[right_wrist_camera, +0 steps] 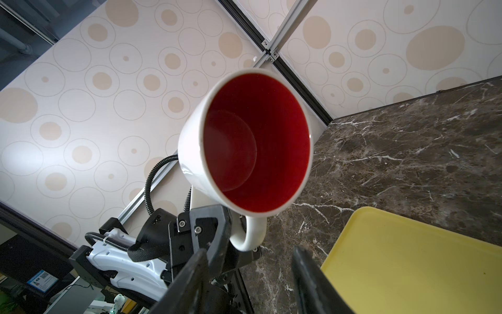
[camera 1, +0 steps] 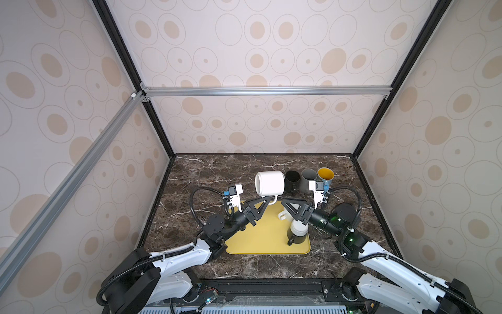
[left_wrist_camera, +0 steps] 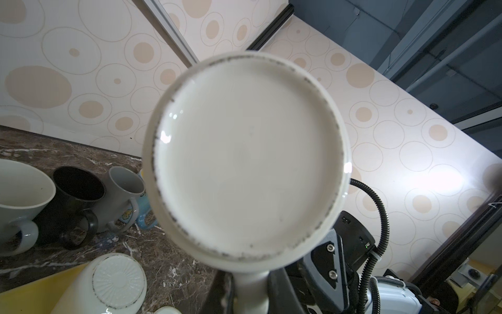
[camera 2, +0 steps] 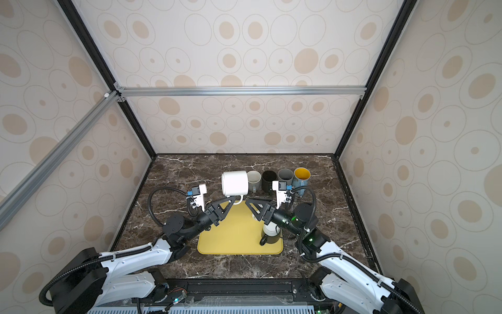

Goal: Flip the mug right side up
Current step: 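Close the right gripper on the white mug's handle beside the left gripper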

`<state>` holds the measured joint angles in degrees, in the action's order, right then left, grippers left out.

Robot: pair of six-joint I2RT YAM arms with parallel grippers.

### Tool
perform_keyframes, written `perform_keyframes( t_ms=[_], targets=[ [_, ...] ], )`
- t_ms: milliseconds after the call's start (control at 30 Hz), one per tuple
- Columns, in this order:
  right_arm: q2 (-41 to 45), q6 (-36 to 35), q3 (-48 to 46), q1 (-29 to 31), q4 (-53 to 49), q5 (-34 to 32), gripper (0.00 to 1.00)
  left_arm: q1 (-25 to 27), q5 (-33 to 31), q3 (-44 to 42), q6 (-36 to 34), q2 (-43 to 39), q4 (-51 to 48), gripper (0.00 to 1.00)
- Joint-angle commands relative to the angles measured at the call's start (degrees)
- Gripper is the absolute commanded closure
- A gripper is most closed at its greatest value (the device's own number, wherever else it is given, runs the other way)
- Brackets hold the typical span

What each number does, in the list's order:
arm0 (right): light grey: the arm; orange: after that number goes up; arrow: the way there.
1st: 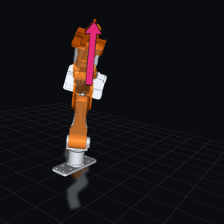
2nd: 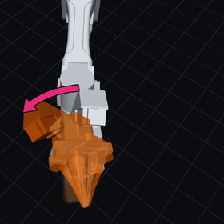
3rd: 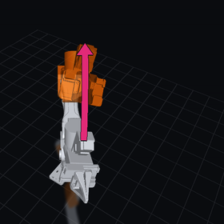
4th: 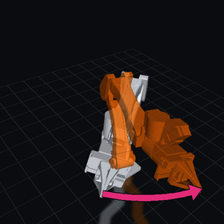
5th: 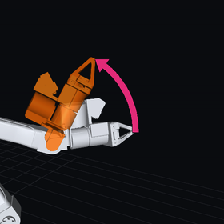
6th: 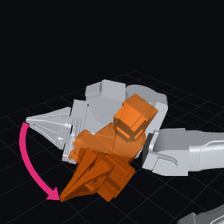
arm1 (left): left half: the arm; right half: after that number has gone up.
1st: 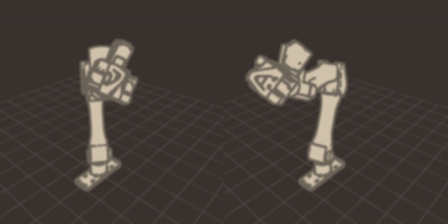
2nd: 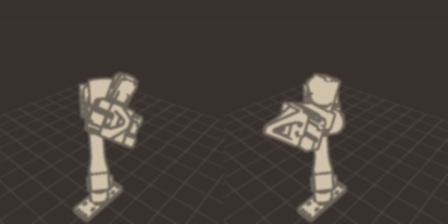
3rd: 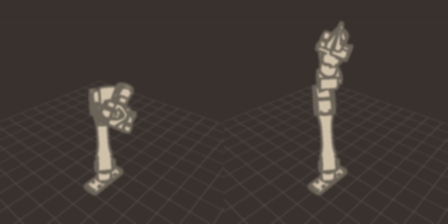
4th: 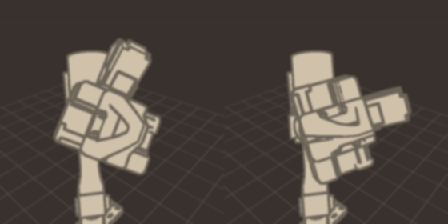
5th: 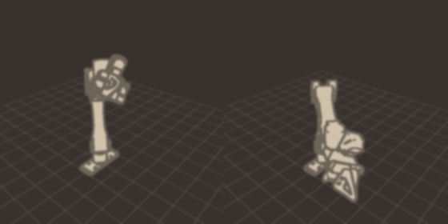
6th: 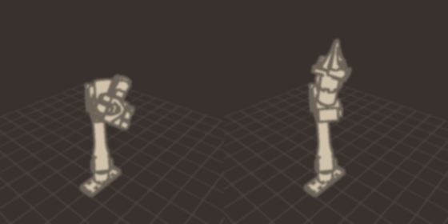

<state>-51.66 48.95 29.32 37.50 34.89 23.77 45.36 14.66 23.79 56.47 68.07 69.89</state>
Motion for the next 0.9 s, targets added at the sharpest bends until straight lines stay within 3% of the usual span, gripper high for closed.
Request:
perform_keyframes(
  t_ms=[0, 500, 867],
  targets=[
    [-1.01, 1.94, 1.92, -0.23, 3.98, 1.01, 0.49, -0.28, 1.10, 0.69, 2.19, -0.19, 13.05, 1.00],
    [-6.89, 7.92, 2.74, -0.23, 15.10, 5.19, 0.59, -0.19, 2.21, 0.64, 5.36, 3.80, 20.31, 1.00],
    [-8.54, 9.08, 3.90, -0.23, 17.52, 7.51, 0.64, 0.01, 2.55, 0.99, 6.36, 4.85, 22.44, 1.00]
  ],
)
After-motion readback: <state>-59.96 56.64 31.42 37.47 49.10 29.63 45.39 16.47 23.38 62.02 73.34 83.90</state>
